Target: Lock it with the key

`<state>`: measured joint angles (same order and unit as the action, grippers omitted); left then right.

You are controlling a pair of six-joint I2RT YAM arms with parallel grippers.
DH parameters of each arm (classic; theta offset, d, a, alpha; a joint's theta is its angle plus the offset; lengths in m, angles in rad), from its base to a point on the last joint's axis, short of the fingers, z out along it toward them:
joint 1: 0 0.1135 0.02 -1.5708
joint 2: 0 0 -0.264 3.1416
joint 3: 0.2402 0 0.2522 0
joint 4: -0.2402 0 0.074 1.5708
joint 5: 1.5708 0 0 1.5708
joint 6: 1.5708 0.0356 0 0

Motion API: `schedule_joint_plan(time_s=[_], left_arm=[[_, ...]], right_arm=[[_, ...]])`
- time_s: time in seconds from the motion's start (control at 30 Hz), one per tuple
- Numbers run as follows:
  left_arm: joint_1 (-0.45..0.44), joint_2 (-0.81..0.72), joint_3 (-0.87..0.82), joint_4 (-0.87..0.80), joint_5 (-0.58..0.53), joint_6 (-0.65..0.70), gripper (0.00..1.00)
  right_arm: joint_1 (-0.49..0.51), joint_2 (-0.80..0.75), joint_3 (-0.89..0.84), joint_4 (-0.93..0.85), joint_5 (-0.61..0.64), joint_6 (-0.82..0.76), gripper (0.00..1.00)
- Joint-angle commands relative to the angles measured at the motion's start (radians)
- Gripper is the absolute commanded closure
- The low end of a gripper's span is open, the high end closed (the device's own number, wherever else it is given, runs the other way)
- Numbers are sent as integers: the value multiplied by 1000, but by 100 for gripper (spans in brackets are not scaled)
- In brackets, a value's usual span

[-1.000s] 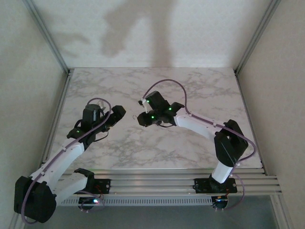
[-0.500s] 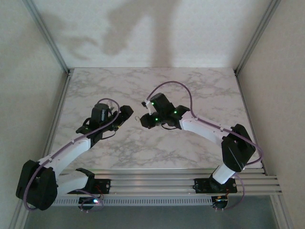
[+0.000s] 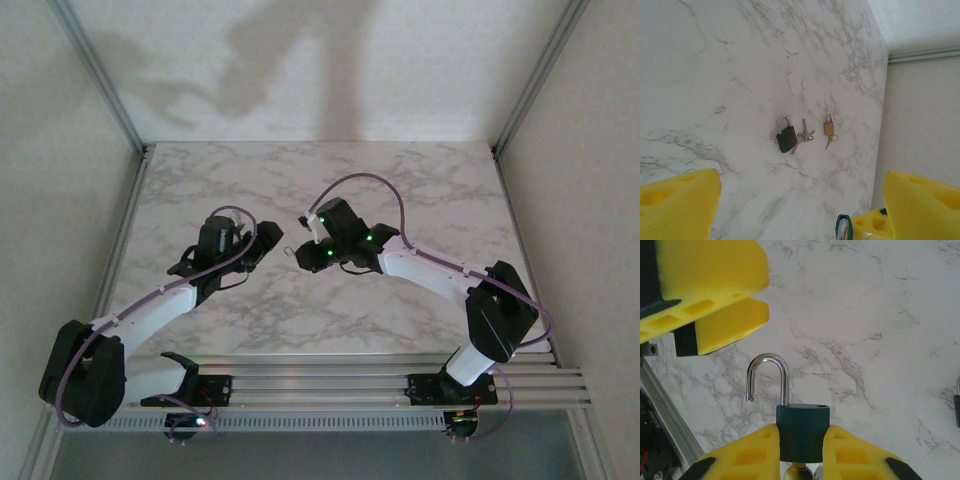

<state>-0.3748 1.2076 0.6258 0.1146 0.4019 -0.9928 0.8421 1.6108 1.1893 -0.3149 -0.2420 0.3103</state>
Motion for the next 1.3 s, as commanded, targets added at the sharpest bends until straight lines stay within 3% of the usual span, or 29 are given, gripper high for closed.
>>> schedule_joint_plan(time_s=[0.0,0.23,0.9,1.27], left_arm=[[-24,9,-14,69,21,-29,21],[-64,18,9,93,25,-46,35],[-65,20,-21,122,45,-54,80],[-66,13,-32,120,51,-49,89]], right_arm=[[-7,-29,-7,40,-35,18,81],[-7,-17,2,44,-51,23,81],[-2,-13,7,52,-71,37,82],[6,-3,15,54,-69,41,82]])
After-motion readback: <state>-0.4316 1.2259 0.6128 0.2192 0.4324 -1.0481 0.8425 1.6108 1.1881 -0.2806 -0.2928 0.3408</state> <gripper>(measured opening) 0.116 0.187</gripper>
